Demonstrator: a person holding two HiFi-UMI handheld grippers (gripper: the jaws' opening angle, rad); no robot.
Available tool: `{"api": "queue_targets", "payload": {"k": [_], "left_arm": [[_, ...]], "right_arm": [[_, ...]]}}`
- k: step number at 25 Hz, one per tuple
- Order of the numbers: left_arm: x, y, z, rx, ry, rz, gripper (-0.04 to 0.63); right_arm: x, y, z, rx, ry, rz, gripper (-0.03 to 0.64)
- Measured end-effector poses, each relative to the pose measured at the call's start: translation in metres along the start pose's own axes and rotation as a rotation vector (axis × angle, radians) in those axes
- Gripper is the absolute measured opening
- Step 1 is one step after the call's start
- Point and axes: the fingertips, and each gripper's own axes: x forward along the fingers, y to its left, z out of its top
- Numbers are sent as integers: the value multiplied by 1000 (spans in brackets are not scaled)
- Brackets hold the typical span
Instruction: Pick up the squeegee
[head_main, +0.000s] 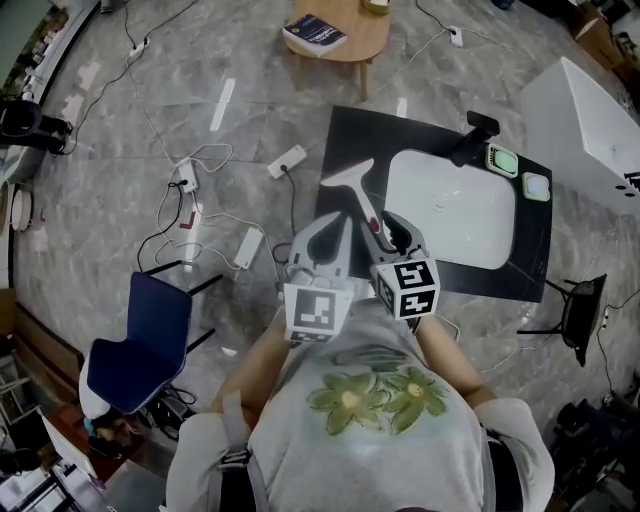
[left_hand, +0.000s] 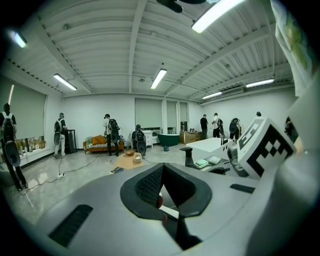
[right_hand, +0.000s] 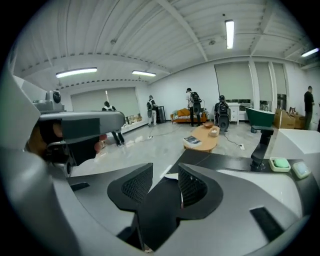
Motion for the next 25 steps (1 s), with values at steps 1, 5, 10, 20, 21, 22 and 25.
{"api": "queue_targets", "payload": {"k": [1,5,10,20,21,22,25], "left_arm": [[2,1,0,1,5,-11,9],[5,6,0,24,27,-48,9],[11,20,-7,18,59,-50,9],[23,35,-26,-1,116,-57,9],[24,38,-28,-7,120,-53,9],[25,39,-29,-11,124,-48,9],[27,42,-34,-11,134,-42,9]], "right_arm": [[4,0,-3,8,16,-1,134],[18,-2,-14,4,71,-3,137],[40,-9,-31,6,141,-9,137],[75,-28,-60,-17,240,-46,137],[78,-31,-62,-15,240,-50,137],[81,-33,-65,-15,237,-53,137],[88,-38,-74,-19,250,-55,137]]}}
